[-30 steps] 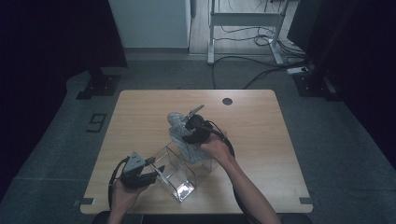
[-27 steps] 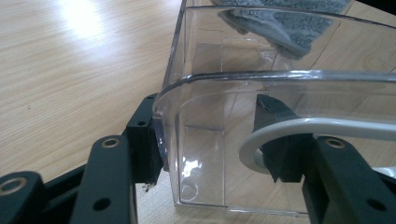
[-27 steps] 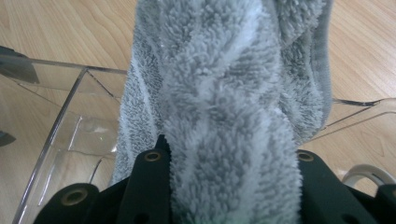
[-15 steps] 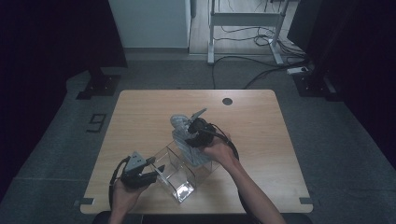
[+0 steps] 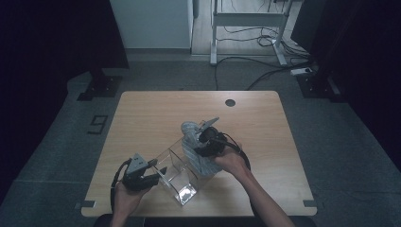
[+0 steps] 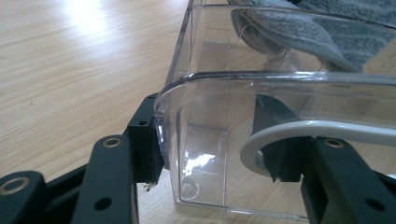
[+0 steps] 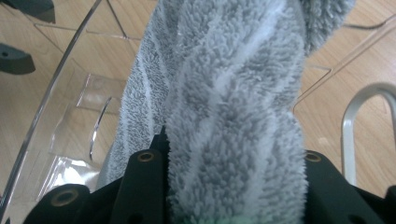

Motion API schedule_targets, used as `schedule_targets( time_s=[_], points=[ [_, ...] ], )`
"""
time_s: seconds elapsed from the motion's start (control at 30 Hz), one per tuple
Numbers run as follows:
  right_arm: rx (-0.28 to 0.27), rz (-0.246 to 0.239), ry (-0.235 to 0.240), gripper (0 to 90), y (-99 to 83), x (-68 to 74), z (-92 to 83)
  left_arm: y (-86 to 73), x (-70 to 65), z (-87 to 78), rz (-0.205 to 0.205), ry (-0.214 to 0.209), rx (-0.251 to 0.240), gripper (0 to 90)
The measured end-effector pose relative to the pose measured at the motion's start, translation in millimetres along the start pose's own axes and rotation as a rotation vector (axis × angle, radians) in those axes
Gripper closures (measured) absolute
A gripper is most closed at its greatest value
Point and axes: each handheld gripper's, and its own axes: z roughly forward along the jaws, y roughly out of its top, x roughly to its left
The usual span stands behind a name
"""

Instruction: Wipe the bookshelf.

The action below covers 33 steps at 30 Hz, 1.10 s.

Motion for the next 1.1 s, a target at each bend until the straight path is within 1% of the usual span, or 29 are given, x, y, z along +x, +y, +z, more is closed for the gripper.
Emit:
schedule_targets(
  time_s=[0.27,0.47,0.57,1.1],
  points=[
    [-0.007,0.004,0.005,60.7,-14.0,2.6,-6.7,0.3,-1.0,0.5,0.002,-0.007,-0.001,46.4],
    [-0.014,-0.005,-0.001,60.4,-24.5,5.5,-11.9,0.4,-0.9,0.6,0.001,-0.008,0.000,46.4],
    [-0.019,-0.005,0.005,60.3,-30.1,5.8,-14.2,0.4,-0.8,0.6,0.001,-0.008,-0.001,46.4],
    [-0.044,0.020,0.017,60.7,-55.5,8.5,-19.5,0.4,-0.7,0.6,0.001,-0.009,0.000,46.4]
  ],
)
